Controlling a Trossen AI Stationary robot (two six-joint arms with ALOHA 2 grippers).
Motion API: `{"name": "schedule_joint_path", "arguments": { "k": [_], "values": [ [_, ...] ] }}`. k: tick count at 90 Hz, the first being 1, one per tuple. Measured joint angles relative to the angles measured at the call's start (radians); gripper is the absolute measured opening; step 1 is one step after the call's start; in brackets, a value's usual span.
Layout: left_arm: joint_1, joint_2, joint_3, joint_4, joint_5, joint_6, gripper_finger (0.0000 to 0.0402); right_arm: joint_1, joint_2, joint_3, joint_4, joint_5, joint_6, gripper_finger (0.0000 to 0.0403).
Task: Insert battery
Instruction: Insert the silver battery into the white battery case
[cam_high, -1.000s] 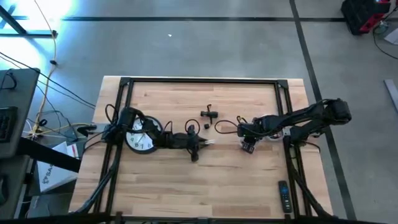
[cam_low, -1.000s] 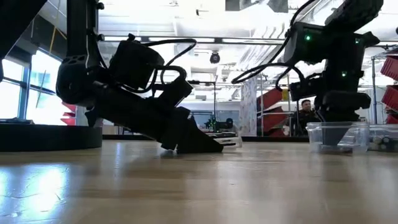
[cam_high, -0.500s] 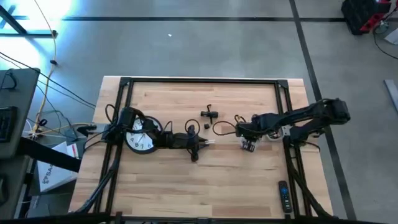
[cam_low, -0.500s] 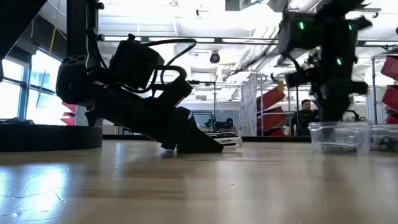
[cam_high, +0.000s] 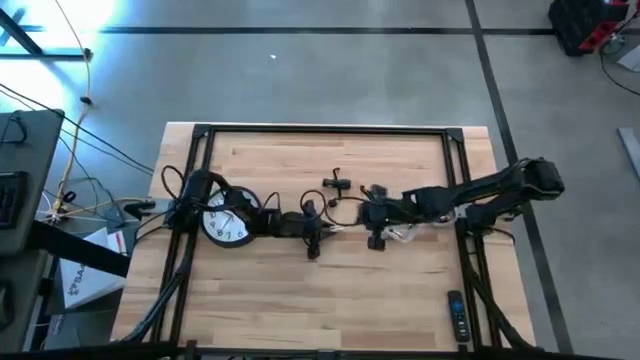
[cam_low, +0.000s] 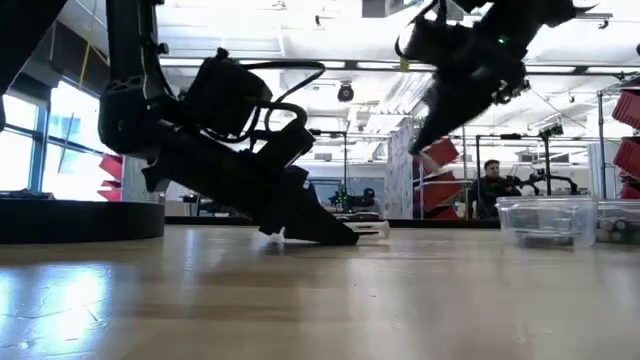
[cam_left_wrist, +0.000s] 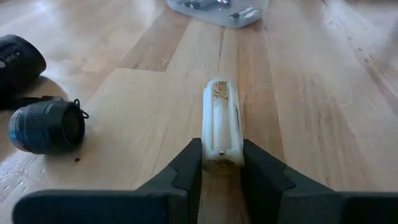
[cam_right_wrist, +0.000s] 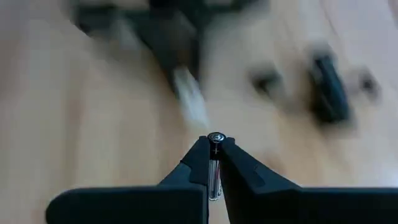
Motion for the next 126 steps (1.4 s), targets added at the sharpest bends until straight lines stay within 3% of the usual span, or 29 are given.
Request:
{"name": "schedule_joint_path", "arguments": {
  "k": [12, 27, 51, 126],
  "values": [
    [-0.001, -0.032, 0.011, -0.084, 0.000, -0.007, 0.0070, -0.023, 0.046, -0.080, 0.282, -0.058, -0.036, 0.0001],
    [-0.002, -0.044, 0.045, -0.179, -0.007, -0.007, 0.0070, -0.051, 0.166, -0.072, 0.415, -0.131, -0.049, 0.0001],
    [-0.011, -0.046, 0.057, -0.207, -0.019, 0.000, 0.0070, -0.072, 0.300, -0.029, 0.425, -0.158, -0.057, 0.0000],
    [-0.011, -0.046, 0.057, -0.207, -0.020, 0.010, 0.0070, -0.103, 0.301, 0.015, 0.278, -0.139, -0.027, 0.0000]
  ]
}}
